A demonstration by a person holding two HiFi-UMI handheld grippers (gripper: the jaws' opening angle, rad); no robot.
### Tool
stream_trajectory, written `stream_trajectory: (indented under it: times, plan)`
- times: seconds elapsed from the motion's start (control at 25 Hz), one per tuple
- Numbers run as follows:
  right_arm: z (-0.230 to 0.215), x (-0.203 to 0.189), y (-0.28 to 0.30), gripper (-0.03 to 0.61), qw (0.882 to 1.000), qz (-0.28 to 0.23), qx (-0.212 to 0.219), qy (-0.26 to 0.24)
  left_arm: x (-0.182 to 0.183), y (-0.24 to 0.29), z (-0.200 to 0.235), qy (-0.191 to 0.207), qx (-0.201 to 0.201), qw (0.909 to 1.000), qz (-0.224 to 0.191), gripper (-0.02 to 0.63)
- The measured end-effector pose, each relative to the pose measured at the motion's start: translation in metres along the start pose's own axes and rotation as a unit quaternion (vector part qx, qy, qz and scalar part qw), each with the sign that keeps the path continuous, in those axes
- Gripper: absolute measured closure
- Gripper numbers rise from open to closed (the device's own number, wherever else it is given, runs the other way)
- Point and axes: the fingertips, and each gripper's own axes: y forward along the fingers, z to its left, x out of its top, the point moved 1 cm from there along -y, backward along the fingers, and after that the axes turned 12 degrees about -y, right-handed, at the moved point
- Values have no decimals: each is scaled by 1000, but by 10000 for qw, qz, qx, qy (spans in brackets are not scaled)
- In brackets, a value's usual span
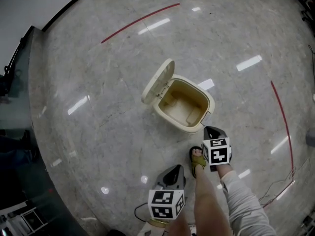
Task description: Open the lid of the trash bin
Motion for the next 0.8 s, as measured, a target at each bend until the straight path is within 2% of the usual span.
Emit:
stream_trajectory:
  times: [0.2, 0.8]
  plan:
    - [11, 12, -46, 580, 9992, -324, -16, 249, 6, -23, -10, 96, -48, 9998, -137, 611]
    - [69, 57, -245, 580, 9940, -1070, 75, 200, 14, -145, -57, 502, -247, 9973, -469, 611]
